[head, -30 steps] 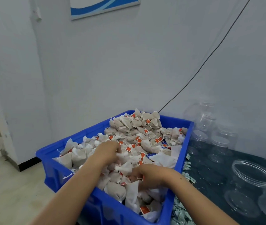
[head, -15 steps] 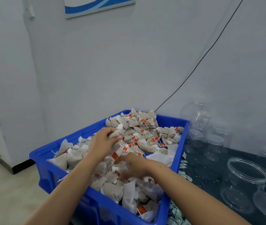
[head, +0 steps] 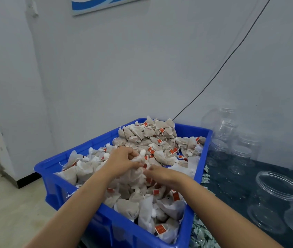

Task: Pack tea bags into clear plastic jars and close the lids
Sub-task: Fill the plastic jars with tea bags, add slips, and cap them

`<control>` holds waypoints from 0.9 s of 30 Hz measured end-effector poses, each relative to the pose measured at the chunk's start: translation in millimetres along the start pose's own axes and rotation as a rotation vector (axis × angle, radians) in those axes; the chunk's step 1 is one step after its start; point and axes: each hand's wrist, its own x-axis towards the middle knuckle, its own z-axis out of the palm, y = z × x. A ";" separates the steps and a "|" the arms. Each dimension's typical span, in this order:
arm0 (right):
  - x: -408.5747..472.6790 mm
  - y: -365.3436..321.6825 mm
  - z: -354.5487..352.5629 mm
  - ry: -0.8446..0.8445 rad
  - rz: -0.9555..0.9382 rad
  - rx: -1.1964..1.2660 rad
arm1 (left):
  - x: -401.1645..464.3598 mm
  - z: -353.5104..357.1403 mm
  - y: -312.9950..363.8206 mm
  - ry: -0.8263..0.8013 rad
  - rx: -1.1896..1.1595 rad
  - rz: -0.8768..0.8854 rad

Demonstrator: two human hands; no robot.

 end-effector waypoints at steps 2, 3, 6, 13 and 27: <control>-1.6 0.9 0.1 -0.129 0.072 -0.133 | 0.3 1.0 -2.8 -0.045 0.052 -0.023; -1.8 1.7 0.2 -0.151 0.087 -0.229 | 0.8 1.4 -3.9 -0.054 0.064 -0.032; 1.9 6.0 0.3 -0.102 0.072 -0.508 | 1.7 2.4 -5.0 -0.089 0.079 -0.055; 6.7 3.3 -4.4 0.210 -0.132 0.139 | 0.9 0.2 -3.2 -0.175 -0.013 -0.056; 1.5 -1.3 9.0 0.059 -0.347 -0.104 | -6.5 -13.4 -10.0 -0.214 -0.151 -0.139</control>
